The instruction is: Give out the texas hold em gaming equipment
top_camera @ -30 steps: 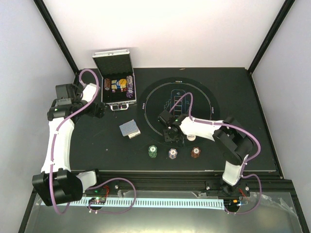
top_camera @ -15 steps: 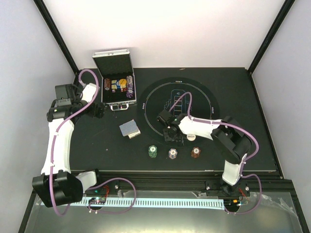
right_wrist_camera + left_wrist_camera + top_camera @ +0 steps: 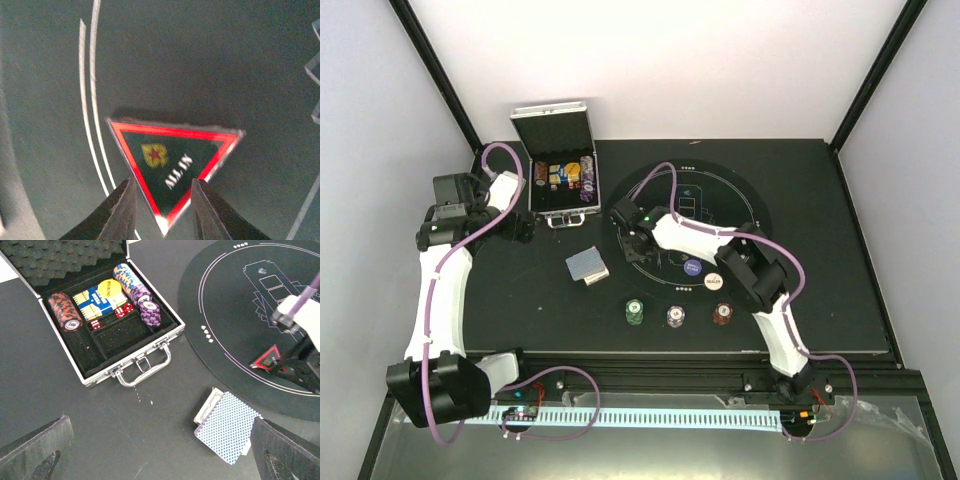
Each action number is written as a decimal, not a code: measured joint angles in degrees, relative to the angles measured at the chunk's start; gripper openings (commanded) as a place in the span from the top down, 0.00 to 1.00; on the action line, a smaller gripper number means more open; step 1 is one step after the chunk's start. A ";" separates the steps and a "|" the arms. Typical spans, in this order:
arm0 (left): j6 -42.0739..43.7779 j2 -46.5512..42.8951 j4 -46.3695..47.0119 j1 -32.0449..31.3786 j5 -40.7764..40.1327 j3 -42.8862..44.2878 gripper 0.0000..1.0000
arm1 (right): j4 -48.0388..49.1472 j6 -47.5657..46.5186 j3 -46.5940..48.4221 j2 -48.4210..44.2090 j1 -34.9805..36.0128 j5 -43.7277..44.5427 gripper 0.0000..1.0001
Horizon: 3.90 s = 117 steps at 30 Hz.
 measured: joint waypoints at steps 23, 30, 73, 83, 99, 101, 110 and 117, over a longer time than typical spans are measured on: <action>0.04 -1.27 -1.60 0.02 0.07 1.22 0.01 | -3.41 -6.34 2.10 -3.21 -2.54 -0.72 0.31; 0.33 -1.33 -1.66 0.02 0.00 1.22 0.01 | 0.70 -6.62 -6.36 -8.41 -2.51 -3.89 0.39; 0.07 -2.14 -2.40 0.33 0.48 1.22 0.01 | -3.63 -9.60 -6.73 -11.54 -4.15 0.00 0.31; -0.11 -2.14 -2.47 0.33 1.77 1.22 0.01 | -2.56 -6.62 -26.01 -19.06 -6.03 0.96 0.42; -2.14 -2.12 -2.27 0.33 2.14 1.25 0.01 | 2.38 -6.73 -29.51 -20.11 -8.55 -2.75 0.63; -2.32 -2.12 -2.27 0.33 2.12 1.36 0.01 | 2.69 -6.82 -29.51 -20.00 -8.74 -3.02 0.64; -2.56 -2.08 -2.05 0.33 2.12 1.99 0.01 | 2.43 -8.11 -26.10 -17.25 -11.19 -3.39 0.65; -2.58 -2.01 -2.03 0.33 2.10 1.99 0.01 | 1.62 -10.54 -16.00 -9.70 -14.86 -2.23 0.67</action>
